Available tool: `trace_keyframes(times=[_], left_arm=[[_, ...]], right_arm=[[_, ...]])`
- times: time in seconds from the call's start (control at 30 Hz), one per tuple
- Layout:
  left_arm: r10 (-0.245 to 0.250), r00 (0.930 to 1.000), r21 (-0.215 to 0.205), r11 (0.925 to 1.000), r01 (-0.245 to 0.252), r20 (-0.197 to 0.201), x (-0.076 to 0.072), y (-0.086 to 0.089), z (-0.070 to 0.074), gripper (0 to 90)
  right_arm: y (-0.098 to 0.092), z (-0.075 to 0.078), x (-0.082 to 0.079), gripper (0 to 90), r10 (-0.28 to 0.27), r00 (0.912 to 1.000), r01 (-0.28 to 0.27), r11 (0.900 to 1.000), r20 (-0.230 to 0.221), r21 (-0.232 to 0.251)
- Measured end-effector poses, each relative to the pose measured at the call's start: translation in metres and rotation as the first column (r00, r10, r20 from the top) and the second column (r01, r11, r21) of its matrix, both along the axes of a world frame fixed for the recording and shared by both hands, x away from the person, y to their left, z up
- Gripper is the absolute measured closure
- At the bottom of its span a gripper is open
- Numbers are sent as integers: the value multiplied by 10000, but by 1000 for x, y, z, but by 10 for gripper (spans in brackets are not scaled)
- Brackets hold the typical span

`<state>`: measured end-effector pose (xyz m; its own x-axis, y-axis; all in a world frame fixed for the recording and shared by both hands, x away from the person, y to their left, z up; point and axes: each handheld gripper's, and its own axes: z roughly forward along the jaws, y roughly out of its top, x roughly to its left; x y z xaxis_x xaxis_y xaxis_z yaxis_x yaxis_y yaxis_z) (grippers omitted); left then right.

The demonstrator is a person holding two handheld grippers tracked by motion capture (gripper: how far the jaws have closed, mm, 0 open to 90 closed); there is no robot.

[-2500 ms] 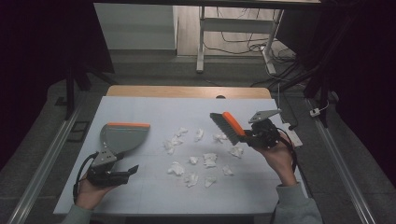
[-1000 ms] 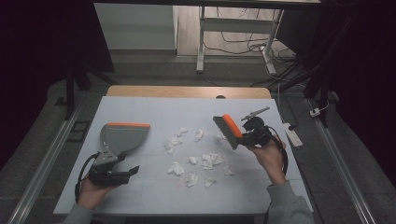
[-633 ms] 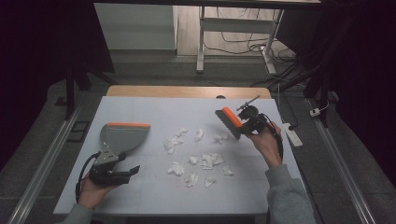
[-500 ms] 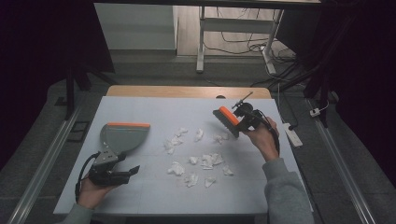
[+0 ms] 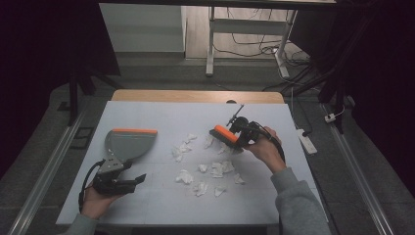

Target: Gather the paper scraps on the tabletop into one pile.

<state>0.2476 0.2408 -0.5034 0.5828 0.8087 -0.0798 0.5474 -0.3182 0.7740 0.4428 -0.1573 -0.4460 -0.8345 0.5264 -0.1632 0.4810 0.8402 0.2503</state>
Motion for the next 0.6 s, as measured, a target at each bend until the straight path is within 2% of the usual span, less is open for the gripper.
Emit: trace_keyframes(times=[0.13,0.2,0.23,0.3,0.37,0.43,0.6], left_arm=[[-5,10000,-6,10000,5,15,0,0,0,279],[12,10000,1,10000,-12,48,0,0,1,278],[39,10000,13,10000,-39,61,1,0,1,276],[57,10000,-8,10000,-57,77,1,0,2,274],[67,9999,-1,10000,-67,83,1,0,2,274],[60,9999,12,10000,-60,87,1,0,2,274],[60,10000,-16,10000,-60,63,1,2,0,275]], right_arm=[[0,4,-18,714,730,9957,-711,9969,-572,351],[-5,9,-18,713,883,9917,-783,9913,-931,1062],[-8,14,-16,713,713,9954,-626,9895,-634,1301],[-12,21,-11,713,397,9990,-359,9884,-228,1473],[-13,26,-2,713,245,9997,-226,9833,-81,1808],[-8,28,5,713,175,9998,-181,9849,50,1724],[10,26,23,713,142,9982,-206,9934,577,1124]])
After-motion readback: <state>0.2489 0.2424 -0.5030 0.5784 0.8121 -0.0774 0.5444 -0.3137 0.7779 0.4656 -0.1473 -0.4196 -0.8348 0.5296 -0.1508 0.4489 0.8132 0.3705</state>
